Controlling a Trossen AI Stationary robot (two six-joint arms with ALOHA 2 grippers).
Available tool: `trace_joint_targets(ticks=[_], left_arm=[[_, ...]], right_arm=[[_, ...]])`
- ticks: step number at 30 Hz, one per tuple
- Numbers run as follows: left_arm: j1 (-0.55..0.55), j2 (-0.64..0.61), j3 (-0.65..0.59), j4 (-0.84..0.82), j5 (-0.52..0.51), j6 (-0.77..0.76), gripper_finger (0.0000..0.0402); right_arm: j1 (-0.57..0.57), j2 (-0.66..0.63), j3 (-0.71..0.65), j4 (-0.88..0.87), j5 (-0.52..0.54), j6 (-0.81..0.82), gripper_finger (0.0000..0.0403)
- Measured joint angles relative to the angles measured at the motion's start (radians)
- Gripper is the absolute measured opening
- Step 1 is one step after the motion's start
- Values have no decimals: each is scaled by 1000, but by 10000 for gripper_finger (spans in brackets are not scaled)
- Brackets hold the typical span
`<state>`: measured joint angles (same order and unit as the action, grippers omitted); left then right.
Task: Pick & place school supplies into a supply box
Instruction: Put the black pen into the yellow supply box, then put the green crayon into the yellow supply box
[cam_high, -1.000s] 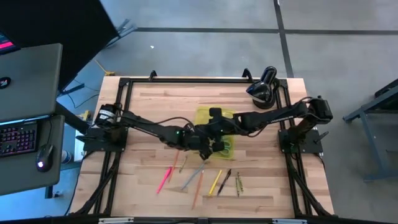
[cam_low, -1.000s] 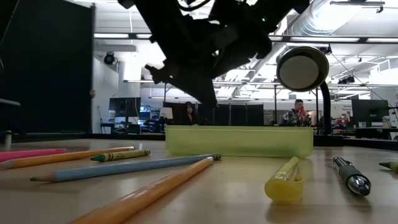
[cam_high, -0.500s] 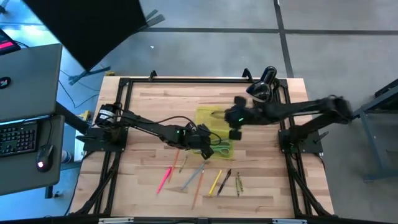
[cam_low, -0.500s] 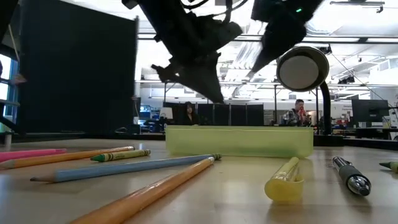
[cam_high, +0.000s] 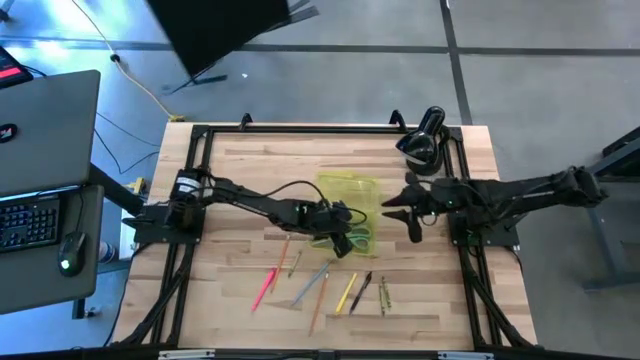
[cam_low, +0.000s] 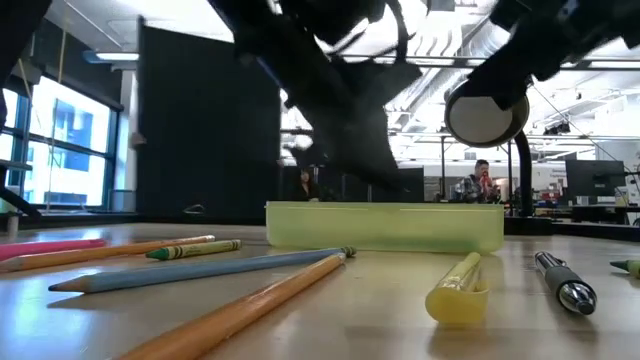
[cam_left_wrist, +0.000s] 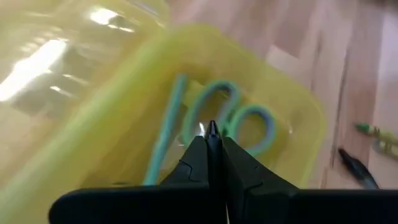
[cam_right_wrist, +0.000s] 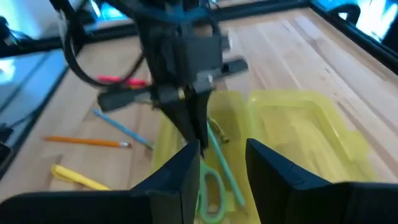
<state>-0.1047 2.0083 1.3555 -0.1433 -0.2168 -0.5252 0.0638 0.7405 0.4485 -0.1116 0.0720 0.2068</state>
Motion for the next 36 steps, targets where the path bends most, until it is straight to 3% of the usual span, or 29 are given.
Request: trace_joint_targets(ticks=[5, 11, 23, 29, 36], left_arm=[[1, 50, -1, 175, -2, 106, 62], [1, 109, -1, 318, -2, 132, 88], [8, 105, -1, 265, 30, 136, 123], [14, 18, -1, 220, 51, 178, 117], [13, -117, 0, 156, 24, 180, 106]], right_arm=[[31, -44, -92, 117, 2, 32, 108], [66, -46, -105, 124, 8, 64, 108], [143, -47, -105, 134, 26, 112, 108], [148, -46, -105, 150, 27, 171, 108], [139, -33, -105, 261, 58, 69, 108]])
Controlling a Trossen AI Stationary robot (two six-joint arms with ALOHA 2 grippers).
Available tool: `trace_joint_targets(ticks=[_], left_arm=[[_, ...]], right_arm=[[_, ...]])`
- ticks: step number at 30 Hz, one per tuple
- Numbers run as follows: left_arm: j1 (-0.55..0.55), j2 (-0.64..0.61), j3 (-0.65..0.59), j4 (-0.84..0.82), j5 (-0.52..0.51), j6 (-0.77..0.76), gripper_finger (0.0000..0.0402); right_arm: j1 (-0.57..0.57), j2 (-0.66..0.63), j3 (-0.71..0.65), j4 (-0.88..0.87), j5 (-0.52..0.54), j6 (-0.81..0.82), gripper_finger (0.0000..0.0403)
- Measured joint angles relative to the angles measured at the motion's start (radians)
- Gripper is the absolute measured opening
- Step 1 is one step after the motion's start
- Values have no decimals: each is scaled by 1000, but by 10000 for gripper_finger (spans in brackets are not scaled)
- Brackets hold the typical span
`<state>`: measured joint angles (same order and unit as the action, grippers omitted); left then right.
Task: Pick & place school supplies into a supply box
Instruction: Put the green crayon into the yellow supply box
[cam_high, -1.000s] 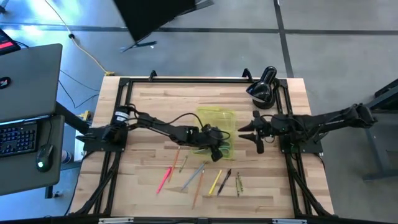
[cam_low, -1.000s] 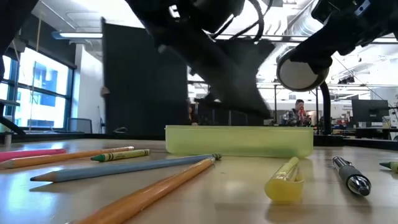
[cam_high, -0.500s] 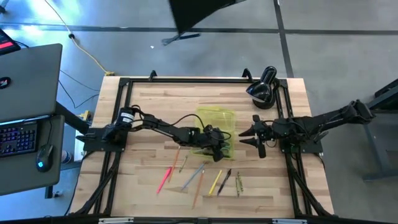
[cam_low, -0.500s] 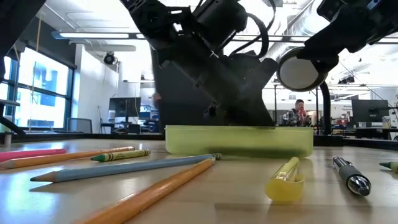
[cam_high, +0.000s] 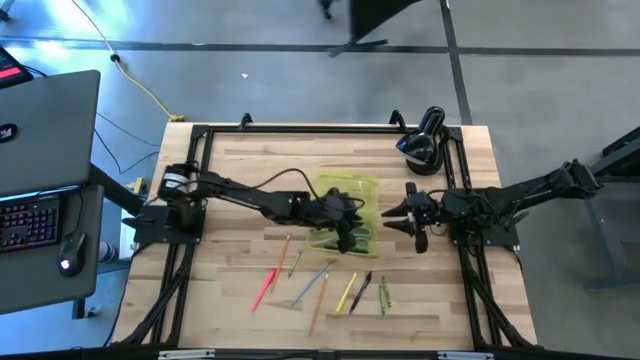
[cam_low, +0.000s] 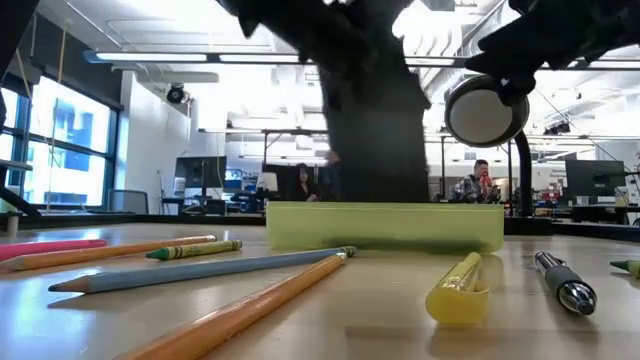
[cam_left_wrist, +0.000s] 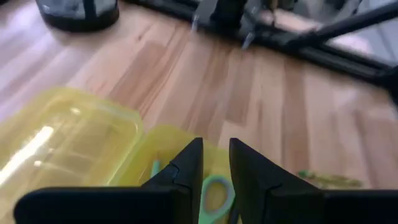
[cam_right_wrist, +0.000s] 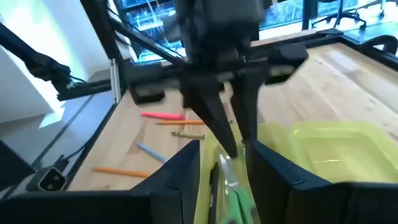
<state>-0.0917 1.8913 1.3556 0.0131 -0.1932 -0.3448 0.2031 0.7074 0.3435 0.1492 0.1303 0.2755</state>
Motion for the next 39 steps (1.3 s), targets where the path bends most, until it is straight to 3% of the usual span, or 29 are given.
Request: trace_joint_targets(ticks=[8, 12, 23, 29, 34, 39], left_arm=[[1, -96, 0, -36, 0, 10, 94], [9, -123, -1, -45, -8, 34, 88], [6, -236, -1, -248, -46, 78, 69], [6, -312, 0, -307, -178, 76, 68], [6, -348, -1, -357, -243, 75, 67], [6, -353, 0, -418, -268, 44, 67]], right_arm=[[0, 7, 0, 7, 93, -7, 108], [0, 6, 0, 68, 194, -44, 108], [91, 4, 4, 81, 222, -39, 97], [187, 21, 145, -168, 445, -69, 88], [298, 83, 292, -466, 568, 160, 87], [423, 211, 285, -608, 500, 491, 87]])
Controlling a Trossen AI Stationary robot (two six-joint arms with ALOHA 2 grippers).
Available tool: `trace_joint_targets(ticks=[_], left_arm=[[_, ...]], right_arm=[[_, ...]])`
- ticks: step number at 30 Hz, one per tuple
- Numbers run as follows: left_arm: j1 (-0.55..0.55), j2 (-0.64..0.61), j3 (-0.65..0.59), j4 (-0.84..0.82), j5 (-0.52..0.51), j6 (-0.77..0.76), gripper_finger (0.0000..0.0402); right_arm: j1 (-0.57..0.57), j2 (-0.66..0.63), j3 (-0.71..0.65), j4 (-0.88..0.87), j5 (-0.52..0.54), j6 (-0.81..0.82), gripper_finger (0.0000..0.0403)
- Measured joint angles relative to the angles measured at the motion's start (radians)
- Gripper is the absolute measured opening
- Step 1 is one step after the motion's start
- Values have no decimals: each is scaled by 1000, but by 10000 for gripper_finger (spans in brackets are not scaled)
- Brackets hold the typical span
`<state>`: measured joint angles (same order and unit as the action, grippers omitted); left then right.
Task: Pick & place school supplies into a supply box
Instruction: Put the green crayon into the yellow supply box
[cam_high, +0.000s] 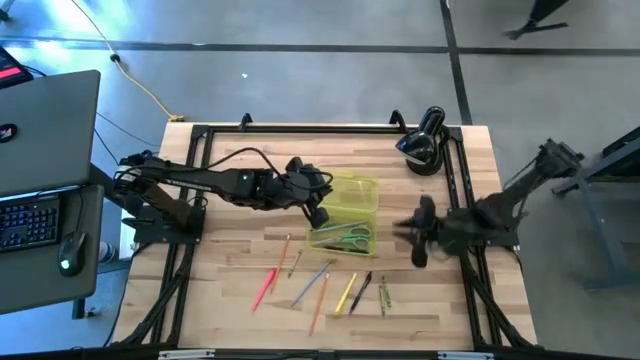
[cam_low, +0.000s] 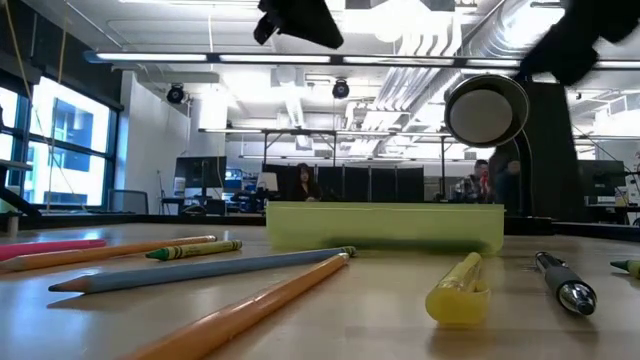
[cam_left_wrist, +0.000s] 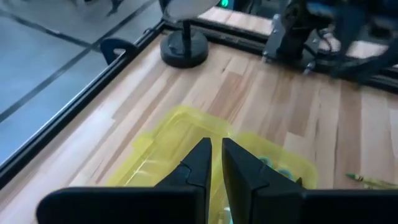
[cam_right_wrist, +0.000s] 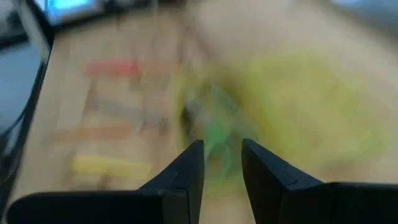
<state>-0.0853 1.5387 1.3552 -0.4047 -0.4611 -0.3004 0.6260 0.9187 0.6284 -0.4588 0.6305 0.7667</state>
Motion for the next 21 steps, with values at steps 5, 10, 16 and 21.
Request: trace_joint_targets(ticks=[5, 10, 16, 21], left_arm=[[0, 0, 0, -23, -1, -17, 67], [0, 0, 0, -13, -1, -20, 67], [0, 1, 0, -17, 2, -53, 67], [0, 1, 0, -17, 1, -53, 67]], right_arm=[[103, 156, -30, 15, -113, 288, 87], [163, 339, -18, 93, -184, 370, 87], [208, 557, 65, 152, -127, 464, 87], [215, 676, 196, 53, -97, 494, 87]])
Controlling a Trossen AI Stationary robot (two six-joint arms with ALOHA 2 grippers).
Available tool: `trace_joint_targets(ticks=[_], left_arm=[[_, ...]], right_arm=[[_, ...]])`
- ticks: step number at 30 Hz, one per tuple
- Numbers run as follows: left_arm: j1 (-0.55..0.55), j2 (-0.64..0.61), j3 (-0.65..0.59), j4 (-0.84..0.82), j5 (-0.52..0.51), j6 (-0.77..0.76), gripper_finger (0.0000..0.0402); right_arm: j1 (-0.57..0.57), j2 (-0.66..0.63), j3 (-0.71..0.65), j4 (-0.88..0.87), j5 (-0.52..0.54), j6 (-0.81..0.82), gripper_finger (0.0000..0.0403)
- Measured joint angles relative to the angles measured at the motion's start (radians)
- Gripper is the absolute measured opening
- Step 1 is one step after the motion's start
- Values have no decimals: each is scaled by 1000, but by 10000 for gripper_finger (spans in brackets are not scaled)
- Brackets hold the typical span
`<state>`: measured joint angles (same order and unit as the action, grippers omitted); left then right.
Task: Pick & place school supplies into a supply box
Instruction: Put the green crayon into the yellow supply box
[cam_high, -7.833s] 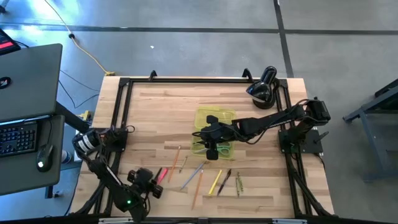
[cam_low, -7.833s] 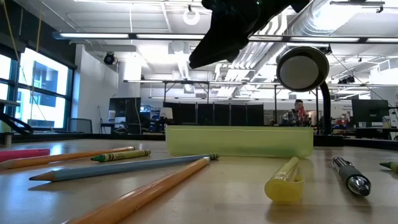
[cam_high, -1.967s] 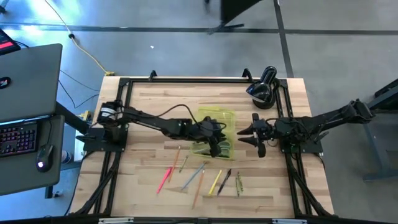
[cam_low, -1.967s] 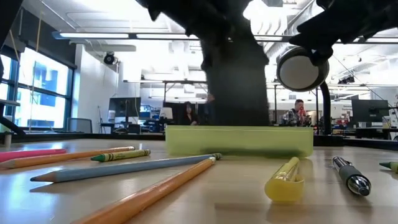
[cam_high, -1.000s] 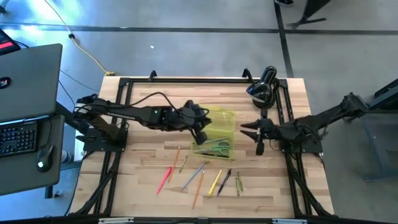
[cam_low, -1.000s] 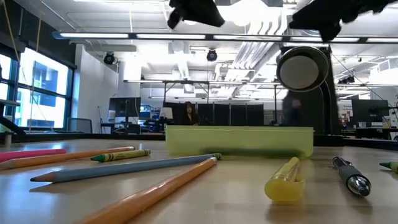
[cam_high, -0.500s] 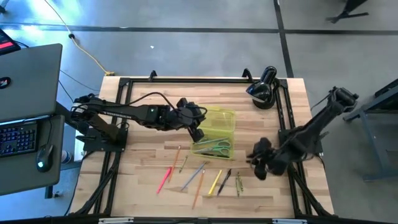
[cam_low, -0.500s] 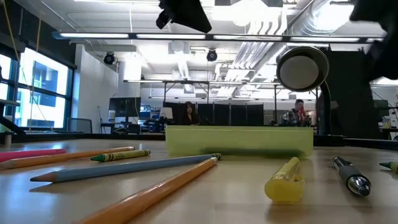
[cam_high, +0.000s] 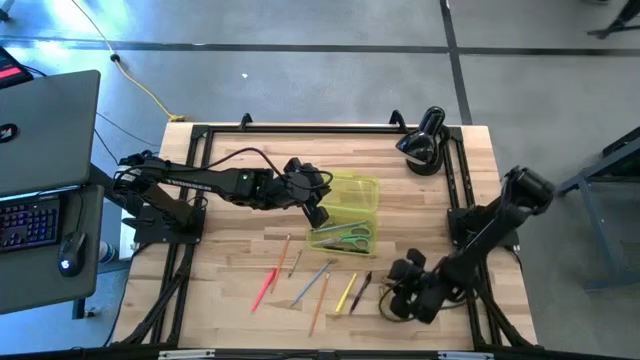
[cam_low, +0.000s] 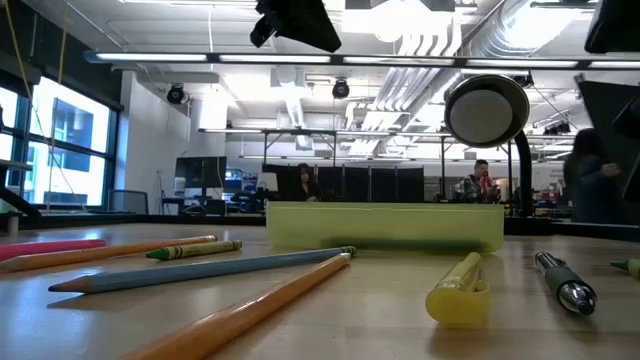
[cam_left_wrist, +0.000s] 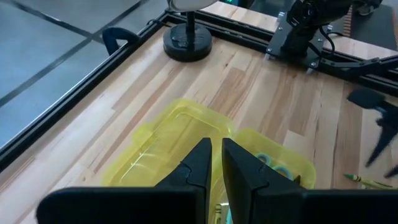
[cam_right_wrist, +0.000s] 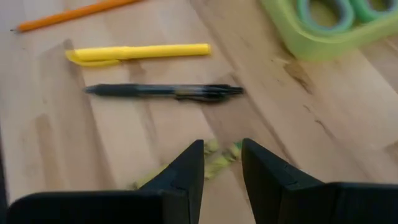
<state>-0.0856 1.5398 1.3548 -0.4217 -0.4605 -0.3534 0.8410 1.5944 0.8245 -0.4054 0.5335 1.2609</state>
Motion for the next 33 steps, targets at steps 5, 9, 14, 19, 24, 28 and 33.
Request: trace_joint_targets(ticks=[5, 9, 14, 19, 24, 28, 33], left_arm=[[0, 0, 0, 0, 0, -12, 67], [0, 0, 0, 0, 2, -18, 67], [0, 0, 0, 0, 2, -18, 67], [0, 0, 0, 0, 6, -18, 67], [0, 0, 0, 0, 7, -18, 67], [0, 0, 0, 0, 7, -18, 67], [0, 0, 0, -1, 7, -18, 67]], right_arm=[[-3, 103, 102, -128, -25, 103, 87], [-1, 155, 162, -198, -65, 227, 87], [5, 191, 205, -187, -62, 238, 87], [5, 220, 188, -191, -110, 289, 80], [5, 223, 167, -167, -120, 307, 70], [5, 220, 158, -185, -136, 303, 59], [5, 220, 156, -231, -129, 244, 34]])
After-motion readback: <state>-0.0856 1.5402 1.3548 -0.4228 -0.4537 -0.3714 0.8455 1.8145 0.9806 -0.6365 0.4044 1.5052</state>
